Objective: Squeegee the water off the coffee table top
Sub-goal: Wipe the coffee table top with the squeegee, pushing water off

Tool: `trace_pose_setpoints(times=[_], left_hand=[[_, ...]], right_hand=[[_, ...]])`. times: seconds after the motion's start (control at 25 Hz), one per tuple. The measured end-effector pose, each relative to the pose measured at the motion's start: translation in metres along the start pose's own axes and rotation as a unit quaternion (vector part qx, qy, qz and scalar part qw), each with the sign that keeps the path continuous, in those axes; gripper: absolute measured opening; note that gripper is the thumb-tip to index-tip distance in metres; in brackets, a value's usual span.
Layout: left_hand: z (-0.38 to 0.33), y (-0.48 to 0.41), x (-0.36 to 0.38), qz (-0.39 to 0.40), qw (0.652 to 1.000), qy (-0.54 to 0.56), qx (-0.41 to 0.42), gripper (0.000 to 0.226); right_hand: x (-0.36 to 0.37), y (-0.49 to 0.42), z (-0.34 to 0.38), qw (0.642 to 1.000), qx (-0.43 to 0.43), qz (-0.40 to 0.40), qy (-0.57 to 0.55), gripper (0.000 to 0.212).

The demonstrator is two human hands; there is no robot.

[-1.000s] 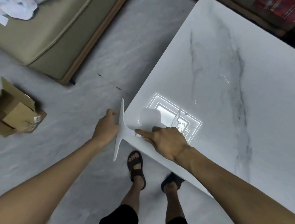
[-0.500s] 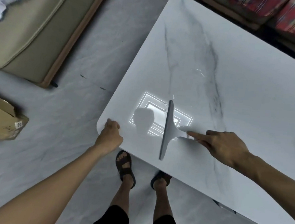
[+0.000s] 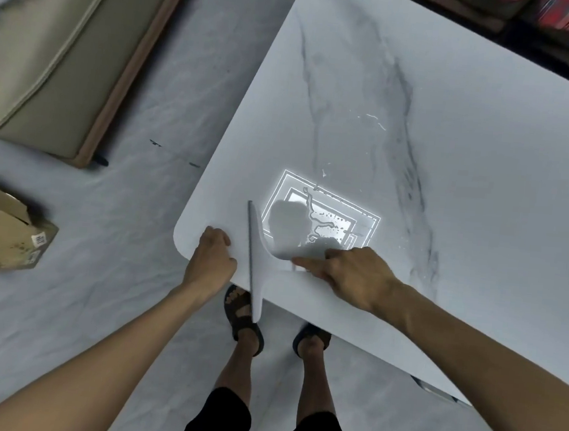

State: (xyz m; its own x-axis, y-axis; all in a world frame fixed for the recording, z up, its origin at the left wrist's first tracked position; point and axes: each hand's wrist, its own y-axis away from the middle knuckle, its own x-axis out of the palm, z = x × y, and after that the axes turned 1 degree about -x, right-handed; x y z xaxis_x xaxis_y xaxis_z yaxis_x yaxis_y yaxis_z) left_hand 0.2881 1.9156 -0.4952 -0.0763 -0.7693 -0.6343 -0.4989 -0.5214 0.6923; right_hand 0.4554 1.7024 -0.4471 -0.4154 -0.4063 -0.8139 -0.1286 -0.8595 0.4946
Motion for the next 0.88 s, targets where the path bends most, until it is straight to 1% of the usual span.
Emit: trace_pose_setpoints(times=[0.12, 0.24, 0.32, 0.4, 0.48, 0.56, 0.64, 0.72, 0.76, 0.88], left_hand=[[-0.011, -0.002, 0.009, 0.042, 0.998, -0.039, 0.006, 0.028], [-0.018, -0.007, 0.013, 0.094, 0.992, -0.084, -0.012, 0.031], [-0.019, -0.008, 0.013, 0.113, 0.989, -0.098, -0.022, 0.029], [-0.022, -0.007, 0.010, 0.097, 0.991, -0.094, -0.029, 0.027], [-0.024, -0.004, 0.005, 0.029, 0.997, -0.069, -0.029, 0.024], [-0.020, 0.001, -0.004, -0.052, 0.997, -0.040, -0.030, 0.022], [-0.012, 0.004, -0.014, -0.098, 0.994, 0.006, -0.047, 0.023], [0.003, 0.003, -0.025, -0.125, 0.988, 0.053, -0.073, 0.026], [0.010, 0.002, -0.031, -0.134, 0.985, 0.069, -0.083, 0.027], [0.027, -0.004, -0.041, -0.138, 0.982, 0.083, -0.093, 0.024]], right_hand=[[-0.003, 0.052, -0.043, 0.998, 0.056, 0.008, -0.001, 0.055], [-0.009, 0.096, -0.073, 0.993, 0.115, 0.025, 0.011, 0.045], [-0.015, 0.116, -0.086, 0.988, 0.146, 0.032, 0.021, 0.042], [-0.024, 0.130, -0.091, 0.984, 0.168, 0.029, 0.043, 0.041], [-0.033, 0.134, -0.086, 0.983, 0.170, 0.026, 0.058, 0.041], [-0.041, 0.115, -0.067, 0.989, 0.133, 0.028, 0.057, 0.044], [-0.044, 0.070, -0.038, 0.997, 0.051, 0.026, 0.045, 0.053], [-0.041, 0.010, 0.006, 0.999, -0.016, 0.026, 0.026, 0.057], [-0.038, -0.018, 0.027, 0.999, -0.035, 0.028, 0.014, 0.055], [-0.030, -0.077, 0.062, 0.999, -0.047, 0.016, 0.005, 0.051]])
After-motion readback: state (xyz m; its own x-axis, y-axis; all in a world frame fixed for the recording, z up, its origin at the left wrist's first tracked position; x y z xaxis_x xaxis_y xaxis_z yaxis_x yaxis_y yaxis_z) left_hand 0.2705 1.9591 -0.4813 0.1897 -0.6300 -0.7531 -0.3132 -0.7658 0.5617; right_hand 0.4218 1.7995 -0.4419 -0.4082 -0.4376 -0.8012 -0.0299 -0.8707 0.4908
